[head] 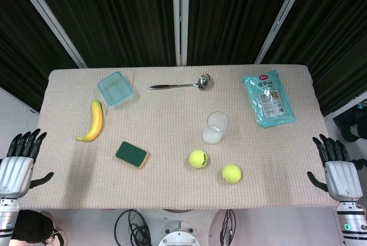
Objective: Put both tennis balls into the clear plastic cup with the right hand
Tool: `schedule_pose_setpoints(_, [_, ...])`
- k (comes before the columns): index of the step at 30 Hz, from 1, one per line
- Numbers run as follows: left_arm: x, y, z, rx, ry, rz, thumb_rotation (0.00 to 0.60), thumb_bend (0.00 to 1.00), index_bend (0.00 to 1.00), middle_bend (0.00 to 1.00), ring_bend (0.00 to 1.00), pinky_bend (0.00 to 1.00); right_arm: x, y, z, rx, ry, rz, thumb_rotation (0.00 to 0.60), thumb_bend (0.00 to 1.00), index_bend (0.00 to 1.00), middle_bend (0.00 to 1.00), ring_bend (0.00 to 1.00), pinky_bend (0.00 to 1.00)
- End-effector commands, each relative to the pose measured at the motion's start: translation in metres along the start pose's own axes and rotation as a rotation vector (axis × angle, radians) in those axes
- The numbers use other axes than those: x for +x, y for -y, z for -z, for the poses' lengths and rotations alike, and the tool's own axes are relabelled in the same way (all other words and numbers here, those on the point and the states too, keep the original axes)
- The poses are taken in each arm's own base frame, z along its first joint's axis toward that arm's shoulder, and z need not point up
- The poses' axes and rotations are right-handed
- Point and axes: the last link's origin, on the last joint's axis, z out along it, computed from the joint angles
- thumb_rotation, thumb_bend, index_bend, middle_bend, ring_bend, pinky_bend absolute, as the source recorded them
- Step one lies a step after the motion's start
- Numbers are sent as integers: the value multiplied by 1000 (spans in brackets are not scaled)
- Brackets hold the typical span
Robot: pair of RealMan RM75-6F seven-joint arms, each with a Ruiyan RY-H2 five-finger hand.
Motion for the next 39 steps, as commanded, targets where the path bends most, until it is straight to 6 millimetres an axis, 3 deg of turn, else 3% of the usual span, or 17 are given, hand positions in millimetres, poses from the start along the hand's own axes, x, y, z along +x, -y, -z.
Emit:
schedule_pose_setpoints(1, [-2, -1, -1, 8, 14, 15, 600, 0, 52, 0, 0, 0, 2, 1, 1, 7, 5, 9, 600, 176, 0, 0, 0, 0])
schedule_pose_setpoints(8, [-6, -4, -1, -4, -1, 16, 600, 0, 45, 0, 0, 0, 2, 4, -1, 17, 29, 21, 600, 176, 0, 0, 0, 0])
schedule_pose_setpoints(15, [-6, -1, 0, 3, -15, 17, 600, 0, 44, 0, 0, 0, -6, 20, -11, 91, 71, 45, 600, 176, 0, 0, 0, 0])
schedule_pose_setpoints(28, [-13, -2, 4, 5, -12, 21, 600, 0, 44, 0, 0, 0, -43, 106, -35, 404, 242, 112, 600, 176, 0, 0, 0, 0])
schedule_pose_setpoints(39, [-13, 3, 7, 30, 2, 22, 600, 0, 44, 0, 0, 0, -75, 150, -38, 522, 331, 167, 600, 193, 0, 35, 0, 38])
